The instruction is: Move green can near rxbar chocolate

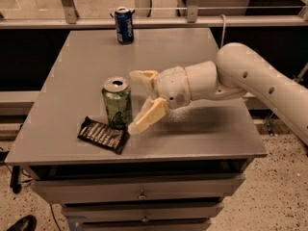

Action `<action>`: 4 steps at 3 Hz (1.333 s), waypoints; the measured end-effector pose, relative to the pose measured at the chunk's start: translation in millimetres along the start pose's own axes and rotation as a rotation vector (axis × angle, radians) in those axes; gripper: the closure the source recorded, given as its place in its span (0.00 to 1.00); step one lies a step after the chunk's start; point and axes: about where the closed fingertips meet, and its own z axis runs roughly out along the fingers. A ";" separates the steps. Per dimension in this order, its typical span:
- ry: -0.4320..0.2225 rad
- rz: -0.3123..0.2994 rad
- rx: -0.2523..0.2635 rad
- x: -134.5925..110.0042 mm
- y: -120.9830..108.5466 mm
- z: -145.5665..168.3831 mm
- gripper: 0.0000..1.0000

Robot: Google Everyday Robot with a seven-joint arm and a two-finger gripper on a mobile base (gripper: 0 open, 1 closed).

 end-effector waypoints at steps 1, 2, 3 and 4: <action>0.055 -0.033 0.040 18.9 -22.4 -35.9 0.00; 0.126 -0.067 0.121 28.8 -56.2 -99.3 0.00; 0.179 -0.067 0.227 16.8 -85.2 -157.0 0.00; 0.177 -0.082 0.266 5.9 -93.4 -173.2 0.00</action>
Offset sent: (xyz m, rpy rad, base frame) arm 0.1129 -0.1901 0.0163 -0.1971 -0.1832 -0.2118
